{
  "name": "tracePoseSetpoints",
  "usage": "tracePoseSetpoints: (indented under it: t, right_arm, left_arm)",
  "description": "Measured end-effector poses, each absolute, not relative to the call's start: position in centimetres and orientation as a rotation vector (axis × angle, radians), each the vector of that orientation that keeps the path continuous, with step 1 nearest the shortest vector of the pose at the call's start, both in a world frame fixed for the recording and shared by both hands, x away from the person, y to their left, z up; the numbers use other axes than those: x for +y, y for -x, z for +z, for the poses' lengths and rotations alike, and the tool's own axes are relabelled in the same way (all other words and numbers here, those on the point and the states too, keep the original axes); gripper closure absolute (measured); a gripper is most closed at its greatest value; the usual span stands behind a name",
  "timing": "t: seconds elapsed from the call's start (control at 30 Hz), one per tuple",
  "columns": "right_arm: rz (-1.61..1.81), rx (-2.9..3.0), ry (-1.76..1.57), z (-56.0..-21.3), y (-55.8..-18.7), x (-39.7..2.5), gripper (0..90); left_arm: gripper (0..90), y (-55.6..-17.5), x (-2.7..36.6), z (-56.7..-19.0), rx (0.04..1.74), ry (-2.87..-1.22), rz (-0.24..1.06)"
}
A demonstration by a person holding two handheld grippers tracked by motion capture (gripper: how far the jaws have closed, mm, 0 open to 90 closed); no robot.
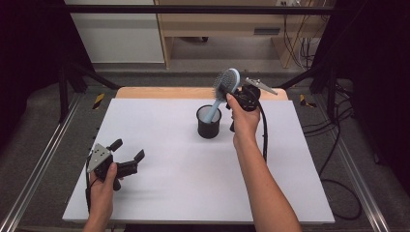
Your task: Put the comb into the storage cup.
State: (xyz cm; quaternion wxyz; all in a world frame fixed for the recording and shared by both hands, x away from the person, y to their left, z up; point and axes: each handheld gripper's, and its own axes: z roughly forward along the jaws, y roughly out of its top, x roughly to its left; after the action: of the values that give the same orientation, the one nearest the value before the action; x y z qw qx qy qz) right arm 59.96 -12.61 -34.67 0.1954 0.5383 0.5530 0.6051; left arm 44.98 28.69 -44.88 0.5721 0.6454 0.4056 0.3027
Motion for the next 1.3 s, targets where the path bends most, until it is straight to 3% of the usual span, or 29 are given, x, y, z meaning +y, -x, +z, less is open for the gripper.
tracePoseSetpoints:
  t: [1.3]
  right_arm:
    - [1.641,1.600,-1.508,-37.1,-60.7,-11.6,52.7]
  left_arm:
    - [2.5,-45.0,29.0,-44.9,0.962,-1.496,0.707]
